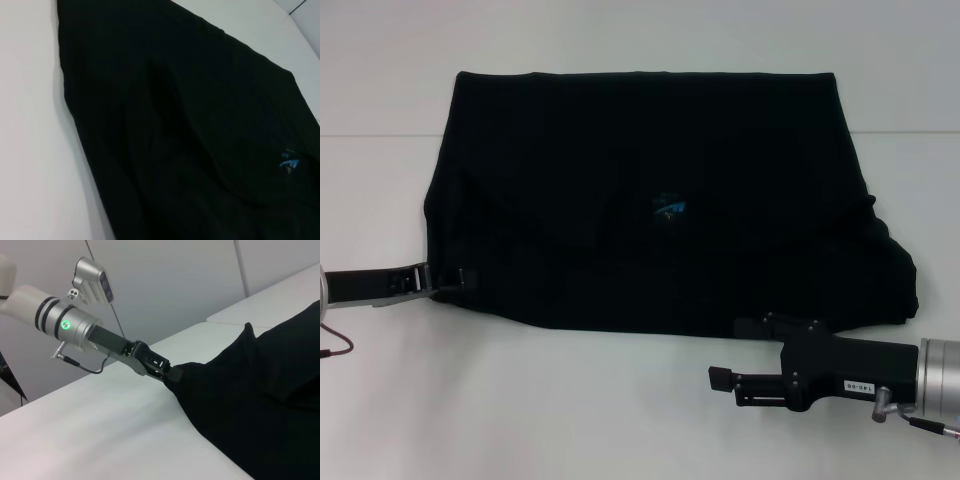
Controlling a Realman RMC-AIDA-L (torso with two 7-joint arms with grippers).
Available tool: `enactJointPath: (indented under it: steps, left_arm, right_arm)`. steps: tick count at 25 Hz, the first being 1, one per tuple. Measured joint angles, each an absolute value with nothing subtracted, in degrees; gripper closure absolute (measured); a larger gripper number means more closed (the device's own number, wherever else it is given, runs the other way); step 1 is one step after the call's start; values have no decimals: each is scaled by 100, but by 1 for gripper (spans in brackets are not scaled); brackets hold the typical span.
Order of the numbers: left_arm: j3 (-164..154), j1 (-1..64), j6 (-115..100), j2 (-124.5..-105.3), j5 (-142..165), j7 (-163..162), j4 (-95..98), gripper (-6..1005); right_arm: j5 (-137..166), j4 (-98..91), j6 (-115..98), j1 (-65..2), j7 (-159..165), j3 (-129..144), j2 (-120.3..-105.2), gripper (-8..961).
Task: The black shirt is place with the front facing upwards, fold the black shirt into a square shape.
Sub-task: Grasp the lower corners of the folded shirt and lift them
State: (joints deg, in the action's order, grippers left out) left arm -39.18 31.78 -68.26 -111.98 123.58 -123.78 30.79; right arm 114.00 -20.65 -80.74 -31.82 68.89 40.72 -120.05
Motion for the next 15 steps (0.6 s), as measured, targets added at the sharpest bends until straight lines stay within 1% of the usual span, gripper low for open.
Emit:
enactJointPath:
  steps: [5,11,13,15]
  left_arm:
    - [-3885,3188,-6799,-11196,12399,-12370,3078,683]
    - [-3864,3173,-6837,-11195,12373,-12317,3083,882]
    - [-3856,3164,-6875,-11197,12355,-12314,3084,907]
    - [-3855,3162,-6928,-11197,12354,-12311,3085,932]
  right_arm:
    - [11386,-2065,-8074,-3181,6928,4044,-12003,28]
    - [11383,-2257,-8069,-3160,7620,3998,-11940,30]
    - [11413,-2545,-7974,-3135,8269,4007,-11897,31]
    - [11556,-2947,-7868,-3123,9224,4035,-11806,33]
